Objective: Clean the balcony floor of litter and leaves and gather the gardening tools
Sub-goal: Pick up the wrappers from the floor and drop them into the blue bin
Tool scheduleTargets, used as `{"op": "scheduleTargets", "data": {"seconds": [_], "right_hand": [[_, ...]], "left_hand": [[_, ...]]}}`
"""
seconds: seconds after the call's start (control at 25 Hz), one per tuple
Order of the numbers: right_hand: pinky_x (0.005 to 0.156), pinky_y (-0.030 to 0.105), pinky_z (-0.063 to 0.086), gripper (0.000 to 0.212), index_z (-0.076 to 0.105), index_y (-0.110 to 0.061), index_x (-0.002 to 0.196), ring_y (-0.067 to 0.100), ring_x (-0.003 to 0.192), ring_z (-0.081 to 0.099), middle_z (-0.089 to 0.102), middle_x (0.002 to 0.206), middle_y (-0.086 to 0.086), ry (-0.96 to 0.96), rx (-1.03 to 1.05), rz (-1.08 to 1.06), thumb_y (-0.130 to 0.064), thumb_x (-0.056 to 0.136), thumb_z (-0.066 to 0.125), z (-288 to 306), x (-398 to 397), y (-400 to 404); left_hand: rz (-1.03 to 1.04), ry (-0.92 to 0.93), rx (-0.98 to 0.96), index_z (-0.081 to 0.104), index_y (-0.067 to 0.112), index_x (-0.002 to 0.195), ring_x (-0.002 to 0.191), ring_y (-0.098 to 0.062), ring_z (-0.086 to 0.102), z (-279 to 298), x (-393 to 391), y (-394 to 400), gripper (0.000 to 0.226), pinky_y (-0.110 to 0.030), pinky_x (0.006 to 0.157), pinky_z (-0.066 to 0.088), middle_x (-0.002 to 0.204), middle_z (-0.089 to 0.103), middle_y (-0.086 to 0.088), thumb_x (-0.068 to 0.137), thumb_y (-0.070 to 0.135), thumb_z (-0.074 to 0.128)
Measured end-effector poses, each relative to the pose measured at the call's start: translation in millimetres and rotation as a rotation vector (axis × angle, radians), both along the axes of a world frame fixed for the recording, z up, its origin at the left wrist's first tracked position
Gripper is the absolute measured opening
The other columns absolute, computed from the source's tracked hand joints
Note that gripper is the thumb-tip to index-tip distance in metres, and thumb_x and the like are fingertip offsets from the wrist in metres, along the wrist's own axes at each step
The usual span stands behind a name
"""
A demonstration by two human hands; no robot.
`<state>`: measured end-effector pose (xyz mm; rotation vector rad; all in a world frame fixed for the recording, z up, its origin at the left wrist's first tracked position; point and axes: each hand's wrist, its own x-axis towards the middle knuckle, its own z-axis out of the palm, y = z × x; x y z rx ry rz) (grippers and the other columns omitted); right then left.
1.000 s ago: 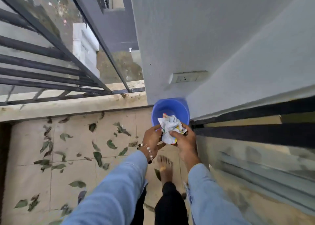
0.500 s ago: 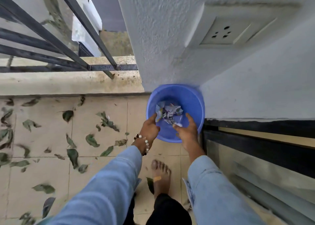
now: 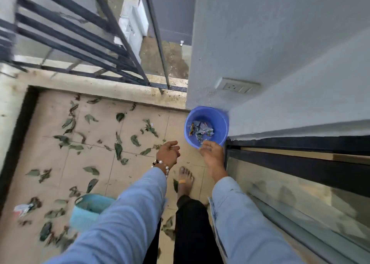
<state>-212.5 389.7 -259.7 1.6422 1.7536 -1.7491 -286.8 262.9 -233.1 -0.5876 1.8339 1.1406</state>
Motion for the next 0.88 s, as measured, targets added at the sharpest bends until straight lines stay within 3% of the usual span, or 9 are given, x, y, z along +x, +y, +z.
{"op": "scheduleTargets", "data": {"seconds": [0.04,0.12,0.24,0.32,0.52,0.68,0.88], "right_hand": [[0.081,0.035,0.05,0.027,0.065,-0.014,0.102,0.021,0.086,0.06,0.066,0.089,0.005,0.009,0.026,0.047,0.003,0.081,0.06,24,1,-4],[0.076,0.035,0.05,0.022,0.066,-0.015,0.097,0.023,0.081,0.06,0.066,0.085,0.006,0.039,0.095,0.172,-0.001,0.082,0.058,71,2,-16],[0.072,0.025,0.041,0.019,0.068,-0.008,0.101,0.022,0.087,0.06,0.067,0.092,0.007,0.049,0.23,0.47,-0.004,0.087,0.055,128,6,-40],[0.074,0.025,0.04,0.02,0.068,-0.004,0.103,0.028,0.097,0.06,0.068,0.101,0.013,0.05,0.299,0.663,-0.006,0.089,0.054,145,7,-60],[0.084,0.034,0.047,0.021,0.064,-0.011,0.106,0.032,0.103,0.059,0.067,0.106,0.013,0.053,0.383,1.226,-0.021,0.091,0.054,177,2,-138],[0.094,0.038,0.044,0.03,0.06,-0.015,0.117,0.031,0.113,0.054,0.066,0.115,0.01,0.107,0.513,1.635,-0.03,0.094,0.051,187,4,-209],[0.092,0.038,0.043,0.033,0.058,-0.014,0.121,0.03,0.116,0.053,0.066,0.115,0.008,0.217,0.593,1.952,-0.032,0.095,0.049,198,48,-327]], "left_hand": [[-0.067,0.078,-0.04,0.059,0.004,0.122,0.067,-0.018,0.056,25,4,-11,0.037,-0.017,0.048,0.044,0.097,0.066,-0.009,0.093,-0.005,0.038],[-0.196,0.235,-0.112,0.064,0.008,0.118,0.074,-0.02,0.06,69,14,-36,0.034,-0.02,0.06,0.048,0.093,0.071,-0.009,0.094,-0.001,0.042],[-0.287,0.316,-0.215,0.065,0.014,0.118,0.09,-0.022,0.065,120,30,-79,0.034,-0.024,0.076,0.049,0.101,0.072,-0.01,0.093,0.003,0.045],[-0.283,0.323,-0.292,0.065,0.018,0.119,0.095,-0.026,0.066,138,44,-107,0.035,-0.027,0.079,0.05,0.105,0.071,-0.011,0.093,0.006,0.045],[-0.151,0.285,-0.441,0.06,0.025,0.124,0.101,-0.028,0.063,170,93,-190,0.035,-0.032,0.083,0.05,0.119,0.064,-0.01,0.095,0.015,0.043],[0.003,0.256,-0.522,0.056,0.028,0.127,0.108,-0.03,0.06,185,142,-254,0.036,-0.038,0.089,0.049,0.12,0.063,-0.01,0.096,0.017,0.041],[0.233,0.232,-0.621,0.051,0.026,0.133,0.114,-0.03,0.056,199,239,-341,0.036,-0.035,0.088,0.046,0.126,0.059,-0.012,0.099,0.02,0.041]]}}
